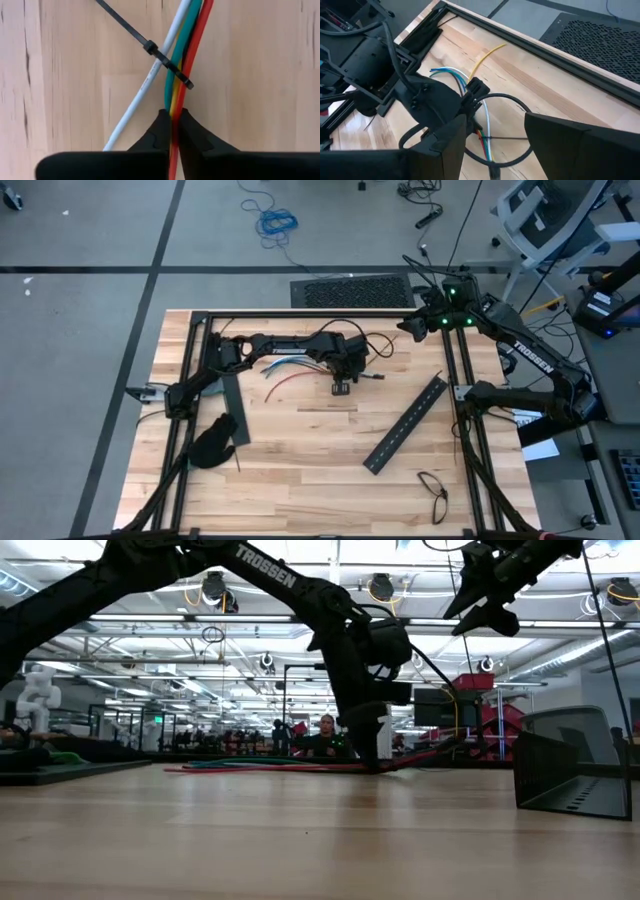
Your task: Ziptie cables
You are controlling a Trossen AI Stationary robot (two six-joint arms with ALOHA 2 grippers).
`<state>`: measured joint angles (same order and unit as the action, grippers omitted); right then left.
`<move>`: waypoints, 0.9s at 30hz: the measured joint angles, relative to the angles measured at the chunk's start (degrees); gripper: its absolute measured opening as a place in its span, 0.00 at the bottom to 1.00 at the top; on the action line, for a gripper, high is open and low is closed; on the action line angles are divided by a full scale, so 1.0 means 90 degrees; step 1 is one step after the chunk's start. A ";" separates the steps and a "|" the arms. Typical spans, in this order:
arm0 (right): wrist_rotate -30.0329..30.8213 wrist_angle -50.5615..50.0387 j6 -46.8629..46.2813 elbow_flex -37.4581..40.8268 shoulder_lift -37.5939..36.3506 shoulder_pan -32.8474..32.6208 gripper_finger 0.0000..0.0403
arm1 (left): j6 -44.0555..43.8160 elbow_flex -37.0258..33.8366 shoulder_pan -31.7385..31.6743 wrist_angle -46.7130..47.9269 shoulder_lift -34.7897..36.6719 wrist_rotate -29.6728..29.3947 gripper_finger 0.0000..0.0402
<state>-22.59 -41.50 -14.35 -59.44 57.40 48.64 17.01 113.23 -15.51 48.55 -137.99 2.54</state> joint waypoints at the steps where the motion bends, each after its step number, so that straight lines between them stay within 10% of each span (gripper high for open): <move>1: 0.0001 -0.0002 0.0000 0.0000 -0.0023 0.0000 0.49 | -0.0007 0.0000 0.0000 0.0140 0.0002 -0.0017 0.03; 19: 0.0361 -0.0817 0.0113 0.0031 -0.0101 -0.0002 0.49 | -0.0451 -0.1622 -0.0160 0.0403 0.0880 0.0115 0.01; 27: 0.0784 0.0334 -0.0638 0.2246 -0.0115 -0.0004 0.49 | -0.0518 -0.3146 -0.0135 -0.1164 0.1981 -0.0018 0.00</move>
<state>-15.54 -38.49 -20.09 -39.23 56.36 48.60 12.35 84.92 -16.72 38.07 -120.16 2.38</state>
